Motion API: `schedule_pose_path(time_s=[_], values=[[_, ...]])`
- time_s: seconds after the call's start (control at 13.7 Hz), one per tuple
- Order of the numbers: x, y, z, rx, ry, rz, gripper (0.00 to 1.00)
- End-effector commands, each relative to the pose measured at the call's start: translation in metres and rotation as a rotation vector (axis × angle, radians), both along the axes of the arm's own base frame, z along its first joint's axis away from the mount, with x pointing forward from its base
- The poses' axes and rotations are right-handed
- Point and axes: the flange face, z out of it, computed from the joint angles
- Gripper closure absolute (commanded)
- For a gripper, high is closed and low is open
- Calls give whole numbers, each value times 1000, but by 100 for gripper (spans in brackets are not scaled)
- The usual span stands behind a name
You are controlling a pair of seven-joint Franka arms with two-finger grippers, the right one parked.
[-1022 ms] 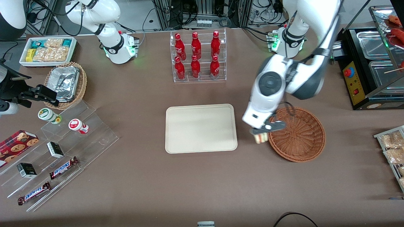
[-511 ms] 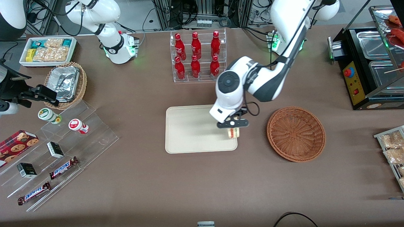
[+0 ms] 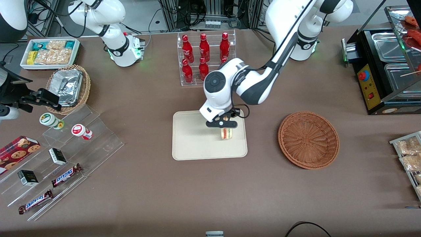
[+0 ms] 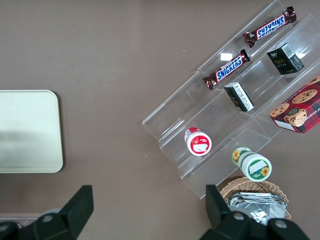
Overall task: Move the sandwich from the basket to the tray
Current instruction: 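Lower the sandwich onto the cream tray and open the left gripper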
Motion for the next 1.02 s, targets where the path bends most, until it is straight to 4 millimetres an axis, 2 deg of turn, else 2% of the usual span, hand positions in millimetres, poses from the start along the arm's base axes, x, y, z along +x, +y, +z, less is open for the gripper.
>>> schedule_pose_path(time_s=[0.0, 0.22, 0.36, 0.44, 0.66, 0.95], values=[[5, -15, -7, -40, -27, -13, 89], [-6, -33, -30, -89, -16, -7, 88], [-6, -39, -38, -116, -30, 8, 88], [-13, -45, -42, -115, -29, 0, 88], [-19, -50, -60, -115, -7, 11, 87], [-29, -60, -68, -136, -15, 32, 82]])
